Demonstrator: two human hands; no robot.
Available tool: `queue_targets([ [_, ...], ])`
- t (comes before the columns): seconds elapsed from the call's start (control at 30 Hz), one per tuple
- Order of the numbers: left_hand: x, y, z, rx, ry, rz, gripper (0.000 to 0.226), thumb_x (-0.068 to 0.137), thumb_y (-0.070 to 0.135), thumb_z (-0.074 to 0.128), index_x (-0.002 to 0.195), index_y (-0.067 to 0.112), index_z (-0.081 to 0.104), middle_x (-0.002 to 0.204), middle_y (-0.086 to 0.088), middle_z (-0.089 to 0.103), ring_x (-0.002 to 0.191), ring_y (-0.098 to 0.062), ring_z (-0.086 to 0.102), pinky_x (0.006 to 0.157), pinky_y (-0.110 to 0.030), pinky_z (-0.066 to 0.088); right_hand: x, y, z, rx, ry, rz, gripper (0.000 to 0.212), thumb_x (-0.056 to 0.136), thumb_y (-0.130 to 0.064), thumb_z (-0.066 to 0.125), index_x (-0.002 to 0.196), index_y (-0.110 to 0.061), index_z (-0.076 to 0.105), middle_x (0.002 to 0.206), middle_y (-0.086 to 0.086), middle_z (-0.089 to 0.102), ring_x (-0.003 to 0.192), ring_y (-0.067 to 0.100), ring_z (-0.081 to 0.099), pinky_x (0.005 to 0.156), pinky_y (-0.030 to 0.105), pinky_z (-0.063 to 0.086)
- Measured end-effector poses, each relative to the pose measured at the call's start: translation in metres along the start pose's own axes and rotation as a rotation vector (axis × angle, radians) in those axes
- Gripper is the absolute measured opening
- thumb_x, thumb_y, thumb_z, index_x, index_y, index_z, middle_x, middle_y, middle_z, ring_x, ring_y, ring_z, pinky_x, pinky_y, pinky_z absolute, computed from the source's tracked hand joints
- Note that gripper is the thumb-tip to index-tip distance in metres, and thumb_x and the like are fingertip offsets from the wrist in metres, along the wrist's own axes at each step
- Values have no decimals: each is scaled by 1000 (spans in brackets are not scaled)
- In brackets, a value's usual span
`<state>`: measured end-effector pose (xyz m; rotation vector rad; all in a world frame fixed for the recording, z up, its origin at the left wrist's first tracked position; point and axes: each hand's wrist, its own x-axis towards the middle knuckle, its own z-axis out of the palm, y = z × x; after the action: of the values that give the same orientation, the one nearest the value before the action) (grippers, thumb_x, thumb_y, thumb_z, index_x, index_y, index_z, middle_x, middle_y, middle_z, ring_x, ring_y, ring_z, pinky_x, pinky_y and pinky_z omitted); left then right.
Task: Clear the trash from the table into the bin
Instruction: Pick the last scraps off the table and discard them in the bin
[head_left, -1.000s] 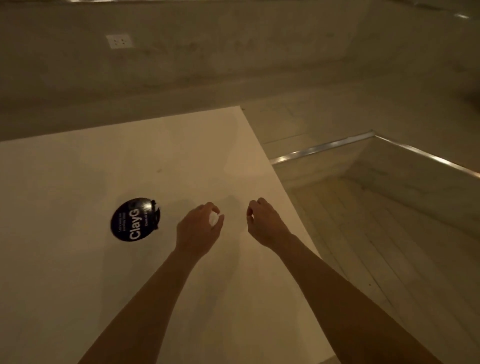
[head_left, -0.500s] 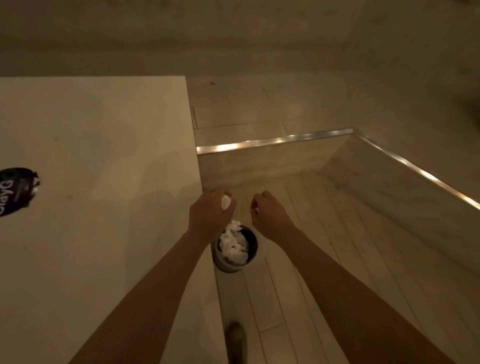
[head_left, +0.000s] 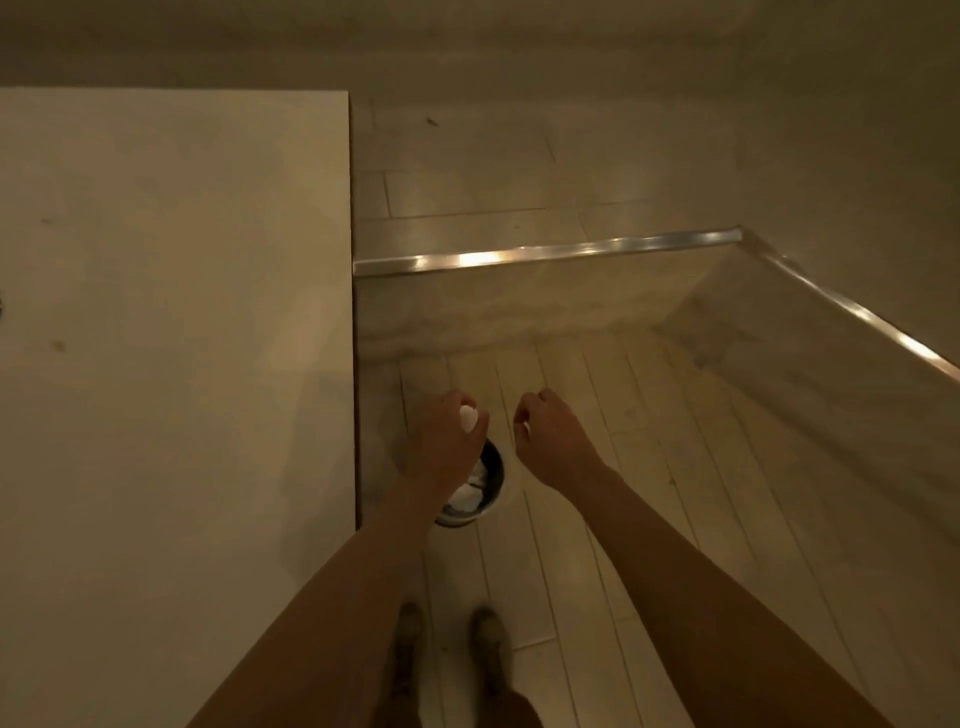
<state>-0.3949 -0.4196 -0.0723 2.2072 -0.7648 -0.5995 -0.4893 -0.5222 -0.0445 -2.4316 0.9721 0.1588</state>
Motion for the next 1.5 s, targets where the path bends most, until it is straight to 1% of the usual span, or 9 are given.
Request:
queue_targets([
  [0.1,8,-15,34,-84,48,-197,22,91,34,54,103,15,56,100,-4,58,84,-17,52,71,-27,39,12,25,23,18,-52,-10,13,92,-9,46,101,-2,54,111,16,52,99,30,52,81,32,41],
  [0.23,29,-47,92,-168,171,-326,26,90,32,57,109,15,54,113,-8,59,98,-24,57,83,-37,52,39,67,71,47,-91,-32,15,93,-11,45,100,-2,54,108,16,52,98,31,52,81,36,44],
  [0.33,36,-80,135,-245,245,-382,33,86,29,63,113,14,53,119,-10,56,104,-26,56,85,-37,51,57,98,119,49,-141,-54,15,93,-12,47,101,-3,55,108,16,53,96,29,53,75,28,40],
  [0.43,43,-119,178,-249,296,-422,40,83,27,68,116,10,52,121,-13,54,109,-30,54,91,-41,48,74,123,171,57,-197,-94,21,93,-13,46,109,-2,55,112,18,54,99,32,54,75,28,37],
  [0.6,59,-178,221,-225,310,-459,51,81,24,71,124,8,49,128,-15,50,118,-31,49,101,-46,42,103,142,250,106,-268,-113,26,95,-11,43,117,-2,55,124,18,56,109,32,56,88,33,45],
  [0.83,72,-222,240,-162,265,-435,65,74,37,76,128,13,48,128,-11,50,118,-27,50,100,-45,44,131,158,300,95,-375,-70,28,97,-13,40,121,-8,55,122,14,60,111,30,57,95,36,47],
  [1.13,61,-190,206,-23,243,-385,35,84,33,65,114,16,57,121,-8,53,107,-26,55,90,-38,47,117,135,255,-64,-317,-133,37,92,-12,45,129,-12,49,129,12,58,118,30,55,95,38,46],
  [1.33,52,-105,140,19,249,-300,31,87,28,61,114,15,56,120,-7,53,107,-26,55,92,-43,47,90,96,152,-142,-240,-149,29,91,-12,44,119,-8,51,121,14,56,115,31,49,90,39,45],
  [1.5,45,-19,66,41,234,-197,26,91,27,54,113,14,58,119,-7,58,111,-25,54,95,-39,44,78,50,47,-187,-159,-227,33,90,-12,46,123,-11,49,125,11,54,119,28,46,93,37,44],
])
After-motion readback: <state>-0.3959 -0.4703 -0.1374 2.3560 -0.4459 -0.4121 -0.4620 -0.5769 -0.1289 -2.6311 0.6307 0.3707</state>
